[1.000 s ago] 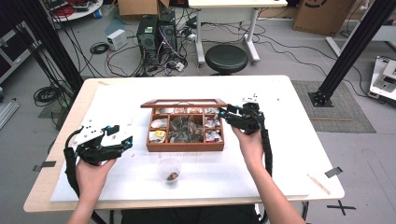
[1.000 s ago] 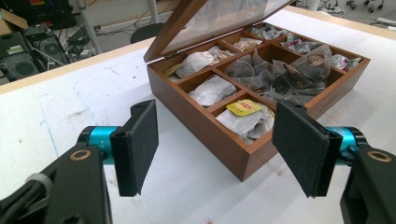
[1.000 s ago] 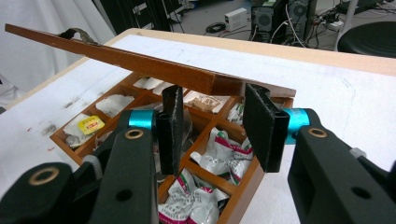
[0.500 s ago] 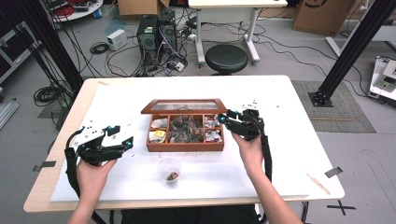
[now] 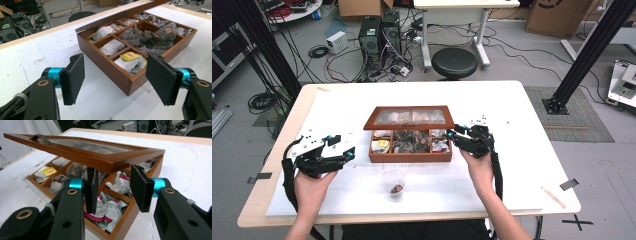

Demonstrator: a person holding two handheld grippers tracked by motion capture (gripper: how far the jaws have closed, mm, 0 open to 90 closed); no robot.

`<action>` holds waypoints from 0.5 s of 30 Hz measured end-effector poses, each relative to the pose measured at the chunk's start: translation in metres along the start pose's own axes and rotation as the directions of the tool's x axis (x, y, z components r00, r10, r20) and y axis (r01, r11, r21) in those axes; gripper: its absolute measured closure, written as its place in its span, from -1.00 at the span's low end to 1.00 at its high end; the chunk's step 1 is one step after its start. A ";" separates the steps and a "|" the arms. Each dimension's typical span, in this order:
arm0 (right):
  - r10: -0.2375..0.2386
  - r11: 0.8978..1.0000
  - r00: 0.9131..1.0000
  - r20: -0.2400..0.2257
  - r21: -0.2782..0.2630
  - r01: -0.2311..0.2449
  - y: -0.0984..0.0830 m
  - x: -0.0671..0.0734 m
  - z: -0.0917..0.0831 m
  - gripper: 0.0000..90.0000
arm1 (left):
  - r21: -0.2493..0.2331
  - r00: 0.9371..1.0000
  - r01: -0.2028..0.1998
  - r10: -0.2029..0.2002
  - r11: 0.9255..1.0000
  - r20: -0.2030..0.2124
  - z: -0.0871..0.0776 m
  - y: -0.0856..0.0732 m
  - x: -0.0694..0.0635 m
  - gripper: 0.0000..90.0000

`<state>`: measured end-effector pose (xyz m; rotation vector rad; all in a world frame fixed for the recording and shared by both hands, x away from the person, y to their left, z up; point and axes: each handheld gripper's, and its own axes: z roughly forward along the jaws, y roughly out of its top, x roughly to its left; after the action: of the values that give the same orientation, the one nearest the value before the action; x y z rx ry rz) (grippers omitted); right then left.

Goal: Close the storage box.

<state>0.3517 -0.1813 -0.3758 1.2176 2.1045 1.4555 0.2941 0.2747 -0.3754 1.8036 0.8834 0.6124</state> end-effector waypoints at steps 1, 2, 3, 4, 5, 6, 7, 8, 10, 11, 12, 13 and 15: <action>0.008 1.000 1.000 -0.005 0.003 -0.008 -0.003 0.000 0.000 0.33 | 0.000 1.000 -0.001 0.001 1.000 0.000 0.000 0.000 0.000 -0.30; 0.008 1.000 1.000 -0.005 0.003 -0.008 -0.003 0.000 0.000 0.33 | 0.002 1.000 -0.001 0.001 1.000 0.000 0.000 0.000 0.000 -0.30; 0.007 1.000 1.000 -0.003 0.009 -0.007 -0.006 0.000 0.001 0.33 | 0.001 1.000 -0.003 0.003 1.000 -0.001 0.000 0.000 0.000 -0.30; 0.007 1.000 1.000 -0.003 0.009 -0.007 -0.006 0.000 0.001 0.33 | 0.001 1.000 -0.003 0.003 1.000 -0.001 0.000 0.000 0.000 -0.30; 0.003 1.000 1.000 0.000 0.010 -0.003 -0.007 0.000 0.001 0.33 | 0.002 1.000 -0.003 0.003 1.000 0.001 0.000 0.000 0.000 -0.30; 0.001 1.000 1.000 0.001 0.013 -0.002 -0.008 0.000 0.001 0.33 | 0.002 1.000 -0.003 0.003 1.000 0.001 0.000 0.000 0.000 -0.30; -0.002 1.000 1.000 0.005 0.020 0.002 -0.010 0.001 0.001 0.33 | 0.002 1.000 -0.003 0.003 1.000 0.001 0.000 0.000 0.000 -0.30; -0.002 1.000 1.000 0.007 0.021 0.001 -0.012 0.002 0.001 0.33 | 0.002 1.000 -0.001 0.001 1.000 0.000 0.000 0.000 0.000 -0.30; 0.001 1.000 1.000 0.005 0.027 -0.001 -0.014 0.002 0.001 0.33 | 0.002 1.000 -0.001 0.001 1.000 0.002 0.000 0.000 0.000 -0.30; -0.005 0.999 1.000 0.010 0.033 0.005 -0.018 0.002 0.002 0.33 | 0.004 1.000 -0.003 0.003 1.000 0.001 0.000 0.000 0.000 -0.30; -0.005 0.999 1.000 0.010 0.033 0.005 -0.018 0.002 0.002 0.33 | 0.004 1.000 -0.003 0.003 1.000 0.000 0.000 -0.001 -0.001 -0.30; -0.003 0.999 1.000 0.008 0.038 0.003 -0.020 0.002 0.002 0.33 | 0.003 1.000 -0.004 0.004 1.000 0.001 0.000 -0.001 -0.001 -0.30; -0.009 0.999 1.000 0.015 0.053 0.008 -0.025 0.003 0.003 0.33 | 0.004 1.000 -0.006 0.006 1.000 0.002 0.001 -0.001 -0.001 -0.30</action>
<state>0.3405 -0.1801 -0.3984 1.2337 2.1485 1.3901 0.2940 0.2738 -0.3763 1.8108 0.8792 0.6132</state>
